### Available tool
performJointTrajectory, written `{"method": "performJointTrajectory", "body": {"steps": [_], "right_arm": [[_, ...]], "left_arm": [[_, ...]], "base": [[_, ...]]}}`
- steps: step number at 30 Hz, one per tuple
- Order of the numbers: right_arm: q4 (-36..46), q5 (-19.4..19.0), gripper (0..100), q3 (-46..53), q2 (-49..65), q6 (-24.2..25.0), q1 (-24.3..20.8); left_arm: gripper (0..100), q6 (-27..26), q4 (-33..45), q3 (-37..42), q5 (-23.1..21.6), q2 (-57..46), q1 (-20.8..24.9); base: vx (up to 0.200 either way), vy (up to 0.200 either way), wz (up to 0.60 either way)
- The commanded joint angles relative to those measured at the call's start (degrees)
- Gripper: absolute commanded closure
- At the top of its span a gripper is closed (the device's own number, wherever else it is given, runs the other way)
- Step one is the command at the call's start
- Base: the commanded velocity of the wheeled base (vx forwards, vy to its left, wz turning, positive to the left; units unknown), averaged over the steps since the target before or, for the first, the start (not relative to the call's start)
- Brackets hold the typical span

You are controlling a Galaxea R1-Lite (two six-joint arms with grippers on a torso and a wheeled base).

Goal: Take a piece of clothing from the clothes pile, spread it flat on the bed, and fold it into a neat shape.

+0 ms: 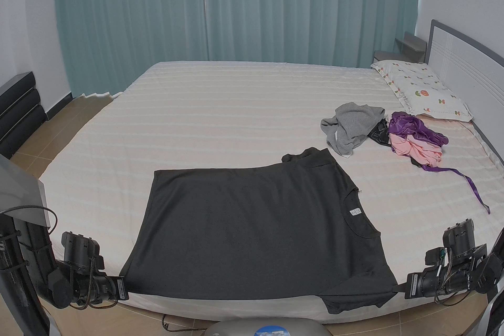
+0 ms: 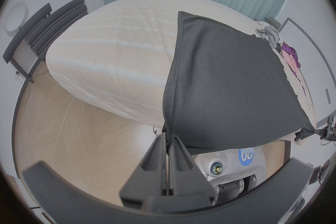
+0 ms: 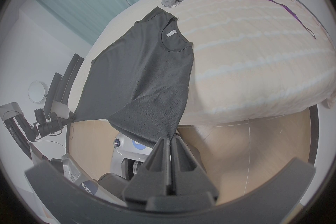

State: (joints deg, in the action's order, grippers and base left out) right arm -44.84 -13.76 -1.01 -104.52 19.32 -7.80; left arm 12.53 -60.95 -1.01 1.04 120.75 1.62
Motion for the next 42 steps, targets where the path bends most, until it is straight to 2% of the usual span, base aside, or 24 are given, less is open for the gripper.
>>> {"method": "performJointTrajectory", "body": {"steps": [1,7,17,28,30,34,36,37,39,40,42], "right_arm": [[3.26,0.23,100,1.01,4.68,-0.34,-0.02],[10.03,-0.04,100,1.01,8.46,-1.92,0.33],[14.16,0.23,100,1.01,10.13,-3.77,0.07],[14.34,0.23,100,0.22,13.03,-4.56,0.42],[14.34,0.14,100,-1.89,14.17,-3.77,0.59],[14.43,0.05,100,-5.58,13.56,-3.85,1.56],[14.43,0.05,100,-5.58,13.56,-3.85,1.56],[14.43,0.05,100,-8.22,12.24,-3.85,1.65],[14.43,0.05,100,-9.10,11.71,-3.85,1.65],[14.43,0.14,100,-11.12,10.65,-3.77,1.65],[14.43,0.05,100,-11.29,10.57,-3.77,1.65]], "left_arm": [[100,-1.28,2.51,1.01,0.02,-1.83,0.31],[100,-3.13,7.78,1.01,0.02,-5.00,0.40],[100,-7.79,19.20,1.01,0.02,-12.55,0.49],[100,-7.17,18.24,-0.31,-0.16,-13.17,0.40],[100,-5.76,17.80,-1.27,-0.25,-13.26,0.40],[100,1.18,16.74,-5.32,-0.25,-13.17,0.49],[100,1.18,16.74,-5.32,-0.25,-13.17,0.49],[100,5.57,14.99,-7.69,-0.25,-13.26,0.84],[100,6.80,14.28,-8.39,-0.07,-13.26,0.84],[100,9.09,12.96,-9.80,0.02,-13.08,0.84],[100,9.26,12.88,-9.97,0.02,-13.08,0.84]], "base": [[0.000,0.000,0.00],[0.000,0.000,0.00],[0.000,0.000,0.00],[0.000,0.000,0.00],[0.000,0.000,0.00],[0.000,0.000,0.00],[0.000,0.000,0.00],[0.000,0.000,0.00],[0.000,0.000,0.00],[0.000,0.000,0.00],[0.000,0.000,0.00]]}}
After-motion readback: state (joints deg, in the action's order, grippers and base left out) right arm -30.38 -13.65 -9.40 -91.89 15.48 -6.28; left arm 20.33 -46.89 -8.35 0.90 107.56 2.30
